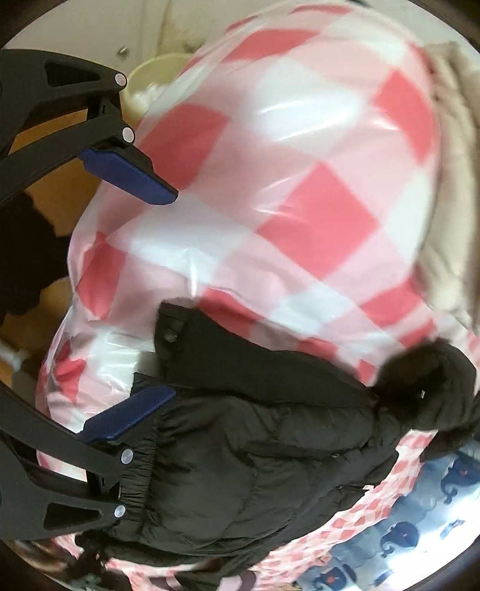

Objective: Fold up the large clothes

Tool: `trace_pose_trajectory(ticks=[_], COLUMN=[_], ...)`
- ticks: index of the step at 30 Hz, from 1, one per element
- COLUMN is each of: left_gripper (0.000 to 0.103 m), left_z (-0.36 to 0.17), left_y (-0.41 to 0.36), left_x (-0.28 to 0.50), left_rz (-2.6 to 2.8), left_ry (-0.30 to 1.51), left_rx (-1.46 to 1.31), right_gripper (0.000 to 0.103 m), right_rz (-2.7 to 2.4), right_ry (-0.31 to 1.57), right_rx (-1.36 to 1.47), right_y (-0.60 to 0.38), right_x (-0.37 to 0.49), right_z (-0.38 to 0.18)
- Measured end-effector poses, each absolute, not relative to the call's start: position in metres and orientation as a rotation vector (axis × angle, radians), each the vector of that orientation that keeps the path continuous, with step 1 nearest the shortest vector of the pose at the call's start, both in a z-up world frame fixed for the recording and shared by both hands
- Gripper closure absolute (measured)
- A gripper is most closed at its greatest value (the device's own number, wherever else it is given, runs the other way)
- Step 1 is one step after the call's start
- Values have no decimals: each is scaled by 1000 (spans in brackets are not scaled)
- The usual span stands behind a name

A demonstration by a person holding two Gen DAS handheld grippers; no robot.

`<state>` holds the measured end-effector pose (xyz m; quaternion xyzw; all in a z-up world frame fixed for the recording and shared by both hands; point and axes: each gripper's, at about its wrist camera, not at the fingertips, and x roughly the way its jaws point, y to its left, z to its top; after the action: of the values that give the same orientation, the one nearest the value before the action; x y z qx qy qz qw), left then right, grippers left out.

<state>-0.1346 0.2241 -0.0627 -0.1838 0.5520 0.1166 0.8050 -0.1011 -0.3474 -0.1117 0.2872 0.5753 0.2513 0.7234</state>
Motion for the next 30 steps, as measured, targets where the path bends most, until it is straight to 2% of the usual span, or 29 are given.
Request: trace_pose_trajectory(ticks=[1, 2, 4, 7, 10, 12, 15, 18, 21, 23, 24, 27, 29, 30], left_gripper=[9, 9, 9, 9, 9, 9, 9, 9, 9, 9, 9, 9, 9, 9], left_z=[-67, -69, -75, -81, -71, -56, -38, -24, -13, -4, 1, 10, 11, 10], left_y=[223, 220, 211, 198, 190, 188, 186, 192, 197, 193, 182, 152, 122, 112], left_x=[-132, -128, -119, -101, -95, -100, -112, -125, -131, -130, -125, -118, -104, -99], left_rz=[231, 227, 231, 264, 259, 226, 192, 193, 222, 210, 185, 124, 106, 100], left_ry=[1185, 1192, 1198, 1205, 1204, 1174, 1146, 1118, 1096, 1077, 1072, 1052, 1021, 1011], left_rx=[-394, -374, -338, -293, -312, -319, -274, -261, -235, -207, -184, -108, -13, 14], right_gripper=[62, 71, 82, 89, 90, 90, 90, 90, 89, 78, 74, 63, 43, 43], right_rz=[547, 546, 558, 607, 649, 663, 631, 546, 367, 220, 160, 69, -13, -60], right_ry=[1246, 1227, 1173, 1020, 865, 763, 721, 771, 1020, 1232, 1236, 1090, 995, 941], right_rx=[648, 662, 700, 779, 837, 842, 808, 834, 696, 568, 556, 568, 482, 435], right_y=[-347, -348, -352, -364, -385, -410, -442, -471, -487, -489, -496, -511, -511, -509], right_x=[-101, -100, -98, -96, -100, -111, -133, -161, -183, -196, -206, -222, -216, -209], right_z=[-109, -109, -103, -69, -20, 22, 47, 21, -42, -94, -103, -76, -42, -19])
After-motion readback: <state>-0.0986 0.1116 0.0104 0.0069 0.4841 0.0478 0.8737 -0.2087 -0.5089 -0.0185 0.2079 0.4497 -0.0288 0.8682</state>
